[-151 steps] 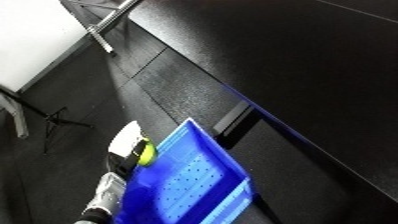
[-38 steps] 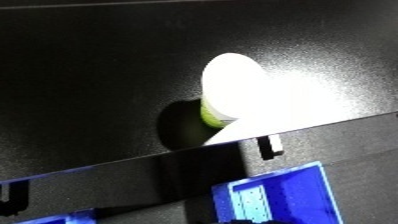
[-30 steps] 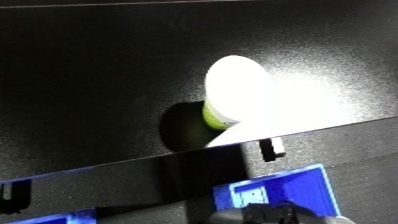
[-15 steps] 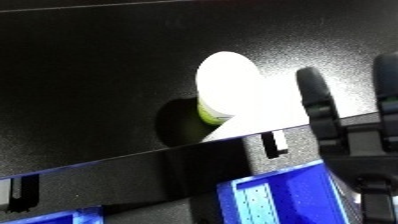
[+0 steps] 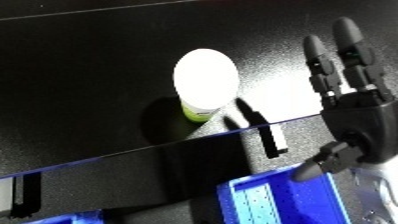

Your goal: Pick up the object and place it into the box

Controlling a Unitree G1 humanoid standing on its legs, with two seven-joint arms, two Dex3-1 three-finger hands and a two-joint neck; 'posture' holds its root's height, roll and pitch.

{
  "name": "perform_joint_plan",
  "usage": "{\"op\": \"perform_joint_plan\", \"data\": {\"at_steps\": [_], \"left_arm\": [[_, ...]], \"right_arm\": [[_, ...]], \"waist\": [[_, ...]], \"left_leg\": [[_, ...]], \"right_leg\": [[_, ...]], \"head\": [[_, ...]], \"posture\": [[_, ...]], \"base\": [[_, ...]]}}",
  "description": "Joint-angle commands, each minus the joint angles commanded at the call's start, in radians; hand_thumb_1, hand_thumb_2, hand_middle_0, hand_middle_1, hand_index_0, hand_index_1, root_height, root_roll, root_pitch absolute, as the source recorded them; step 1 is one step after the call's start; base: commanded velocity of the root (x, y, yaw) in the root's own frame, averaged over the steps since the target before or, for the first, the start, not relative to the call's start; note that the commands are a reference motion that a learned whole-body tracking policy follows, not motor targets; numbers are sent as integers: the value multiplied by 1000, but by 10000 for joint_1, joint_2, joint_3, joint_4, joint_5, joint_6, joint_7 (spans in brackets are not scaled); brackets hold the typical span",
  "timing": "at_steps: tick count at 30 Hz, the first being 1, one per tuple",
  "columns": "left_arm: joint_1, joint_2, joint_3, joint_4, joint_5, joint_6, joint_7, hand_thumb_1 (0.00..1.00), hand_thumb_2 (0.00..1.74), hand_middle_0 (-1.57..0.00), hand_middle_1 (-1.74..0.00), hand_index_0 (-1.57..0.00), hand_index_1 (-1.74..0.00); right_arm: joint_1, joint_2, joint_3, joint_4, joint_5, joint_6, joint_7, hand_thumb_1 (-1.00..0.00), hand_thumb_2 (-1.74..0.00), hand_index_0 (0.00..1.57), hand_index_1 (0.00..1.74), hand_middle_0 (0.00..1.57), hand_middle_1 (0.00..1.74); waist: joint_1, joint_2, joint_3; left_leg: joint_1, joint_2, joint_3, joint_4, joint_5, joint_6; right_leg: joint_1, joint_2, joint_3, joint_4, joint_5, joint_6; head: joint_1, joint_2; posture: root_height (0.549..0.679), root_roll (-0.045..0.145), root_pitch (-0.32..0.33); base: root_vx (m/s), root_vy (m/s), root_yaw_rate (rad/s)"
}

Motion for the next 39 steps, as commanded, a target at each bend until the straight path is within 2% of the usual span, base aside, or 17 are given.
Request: {"op": "perform_joint_plan", "data": {"at_steps": [6,12,20,30,38,39], "left_arm": [[-122,-11,-152,126,105,17,33,0,0,0,0,0,0],[-206,-15,-195,252,245,31,-36,0,0,0,0,0,0],[-426,-66,-346,317,340,164,45,0,0,0,0,0,0],[-473,-160,-433,371,384,358,77,0,0,0,0,0,0],[-456,-288,-485,378,391,405,127,0,0,0,0,0,0],[-456,-288,-485,378,391,405,127,0,0,0,0,0,0]], "right_arm": [[-697,-149,843,820,-242,1069,-570,0,0,0,0,0,0],[-1237,-175,1443,1363,-241,1753,-708,0,0,0,0,0,0],[-2049,-14,2040,1951,-73,2279,-636,0,0,0,0,0,0],[-2858,305,2526,1959,253,2555,-654,0,0,0,0,0,0],[-3225,596,2775,1720,364,2782,-794,-400,-696,628,696,628,696],[-3225,596,2775,1720,364,2782,-794,-400,-696,628,696,628,696]], "waist": [[181,80,24],[298,135,22],[456,204,-14],[604,294,-41],[661,356,-58],[661,356,-58]], "left_leg": [[83,-60,-40,-99,57,-28],[153,-106,-61,-177,89,-43],[137,-155,-72,-176,121,-58],[144,-208,-80,-176,154,-85],[150,-232,-72,-216,193,-114],[150,-232,-72,-216,193,-114]], "right_leg": [[63,-53,-28,7,-61,-66],[95,-92,-40,15,-107,-105],[71,-134,-54,45,-118,-130],[67,-147,-8,72,-133,-153],[13,-145,40,87,-134,-164],[13,-145,40,87,-134,-164]], "head": [[327,-115],[581,-144],[925,-288],[1255,-353],[1413,-254],[1413,-254]], "posture": [[615,68,-30],[614,70,-34],[614,73,-35],[613,75,-37],[613,78,-35],[613,78,-35]], "base": [[7,-5,69],[6,-1,55],[1,2,50],[7,9,36],[4,10,29],[-7,18,12]]}}
